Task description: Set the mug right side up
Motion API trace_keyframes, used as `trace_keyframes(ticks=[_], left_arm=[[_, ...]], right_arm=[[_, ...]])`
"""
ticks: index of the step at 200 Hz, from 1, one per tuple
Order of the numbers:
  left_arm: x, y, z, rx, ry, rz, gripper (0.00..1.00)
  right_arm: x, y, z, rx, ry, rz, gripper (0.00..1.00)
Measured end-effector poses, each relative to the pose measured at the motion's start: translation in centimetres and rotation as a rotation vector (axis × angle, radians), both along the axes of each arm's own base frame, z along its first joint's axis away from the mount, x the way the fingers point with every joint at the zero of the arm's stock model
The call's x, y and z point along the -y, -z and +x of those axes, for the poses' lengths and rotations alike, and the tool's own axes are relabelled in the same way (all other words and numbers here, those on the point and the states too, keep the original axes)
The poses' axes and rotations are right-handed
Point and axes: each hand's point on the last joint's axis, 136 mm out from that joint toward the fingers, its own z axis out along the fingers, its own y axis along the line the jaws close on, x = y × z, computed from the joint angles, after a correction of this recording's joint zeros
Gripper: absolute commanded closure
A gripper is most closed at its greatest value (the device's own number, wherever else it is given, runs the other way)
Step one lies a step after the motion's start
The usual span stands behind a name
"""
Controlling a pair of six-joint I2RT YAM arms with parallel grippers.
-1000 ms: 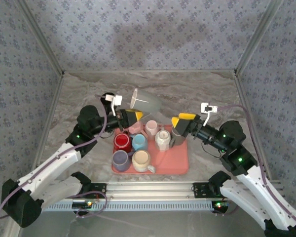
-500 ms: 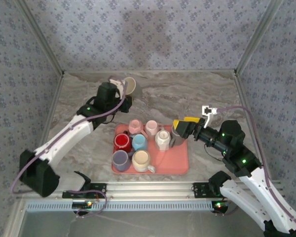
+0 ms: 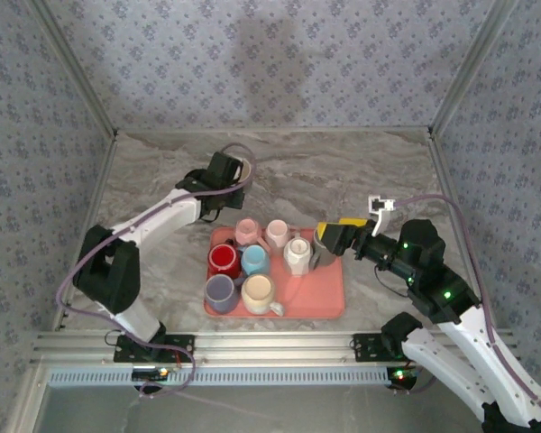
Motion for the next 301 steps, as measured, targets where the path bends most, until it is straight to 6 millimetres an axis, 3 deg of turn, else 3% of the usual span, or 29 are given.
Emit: trace_keyframes(ticks=[62, 173, 301], left_arm=[[-1.7, 3.3, 1.0, -0.054, -0.028, 0.077, 1.00], [-3.1, 5.7, 1.8, -0.095, -0.068, 0.106, 0.97], [-3.5, 6.3, 2.0, -0.090, -0.111, 0.120, 0.75]], right_arm=[[0.4, 0.7, -0.1, -0.027, 0.016, -0.028, 0.00], [0.4, 1.9, 0.4, -0.060, 0.029, -0.067, 0.00], [0.6, 2.6, 0.1, -0.059, 0.020, -0.108, 0.00]])
